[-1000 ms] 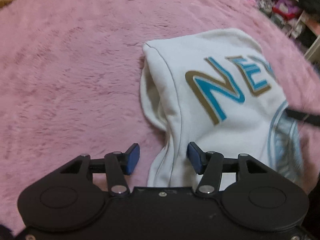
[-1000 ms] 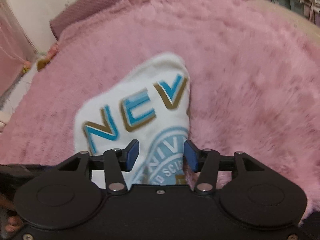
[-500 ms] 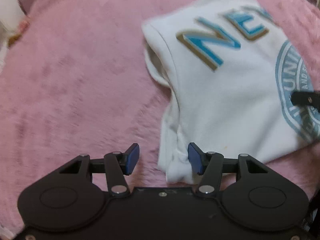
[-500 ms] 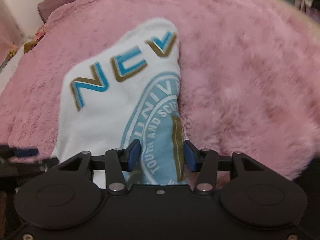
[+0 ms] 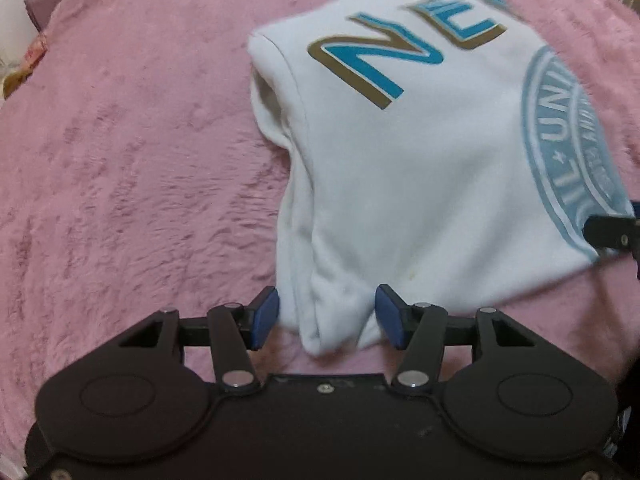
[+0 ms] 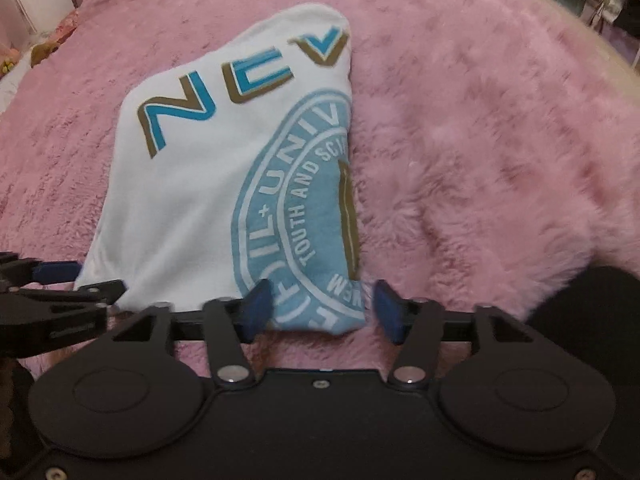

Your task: Fold small clothes

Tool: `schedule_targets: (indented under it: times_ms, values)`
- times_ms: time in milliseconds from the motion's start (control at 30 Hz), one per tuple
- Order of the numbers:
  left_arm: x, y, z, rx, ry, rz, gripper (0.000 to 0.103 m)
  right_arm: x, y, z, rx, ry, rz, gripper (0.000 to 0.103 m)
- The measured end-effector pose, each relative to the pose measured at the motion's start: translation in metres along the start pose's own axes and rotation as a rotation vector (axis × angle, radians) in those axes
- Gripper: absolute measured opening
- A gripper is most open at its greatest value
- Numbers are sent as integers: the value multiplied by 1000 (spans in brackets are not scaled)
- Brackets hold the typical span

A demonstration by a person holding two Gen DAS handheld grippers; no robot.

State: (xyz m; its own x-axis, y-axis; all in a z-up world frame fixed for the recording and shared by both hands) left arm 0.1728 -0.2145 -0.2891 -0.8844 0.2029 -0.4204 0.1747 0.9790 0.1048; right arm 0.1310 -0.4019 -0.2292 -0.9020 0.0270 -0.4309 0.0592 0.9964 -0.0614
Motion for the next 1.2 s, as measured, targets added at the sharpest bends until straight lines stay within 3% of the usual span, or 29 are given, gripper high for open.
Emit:
schedule_targets:
  times_ms: [33,133,233,367,467,633,1200]
  values:
    - [2,3,-8,0,-1,-10,55,0,0,-7,22,-7,-5,79]
    - [3,17,-33,11,-24,-88,55,-3,3,-33,46,-25,4,80]
    - [2,29,-61,100,-43,-157,55,-4,7,-61,37,-35,16,80]
    - [-10,37,-114,41,-150,-112,56,-10,12,-113,46,-82,6,89]
    - [-15,44,-152,26,-187,-125,57,-11,13,-152,48,-127,6,89]
    - [-8,42,-187,108,-200,-165,58,-10,16,-193,58,-183,-12,89]
    - [8,39,-206,93,-215,-151,58,-3,19,-200,68,-166,-45,89]
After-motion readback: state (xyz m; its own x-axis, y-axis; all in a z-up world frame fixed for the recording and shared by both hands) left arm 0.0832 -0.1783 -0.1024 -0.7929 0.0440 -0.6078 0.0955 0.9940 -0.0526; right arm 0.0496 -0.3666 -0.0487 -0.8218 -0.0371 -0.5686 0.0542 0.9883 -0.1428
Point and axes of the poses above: each gripper's, at about its wrist camera, not at the fingertips, and z roughly the way its jaws point, y to its left, x to its underside, the point moved 7 cm from there along z, roughly the way its jaws point, and after that the axes turned 4 degrees about x, right-handed, at the moved point
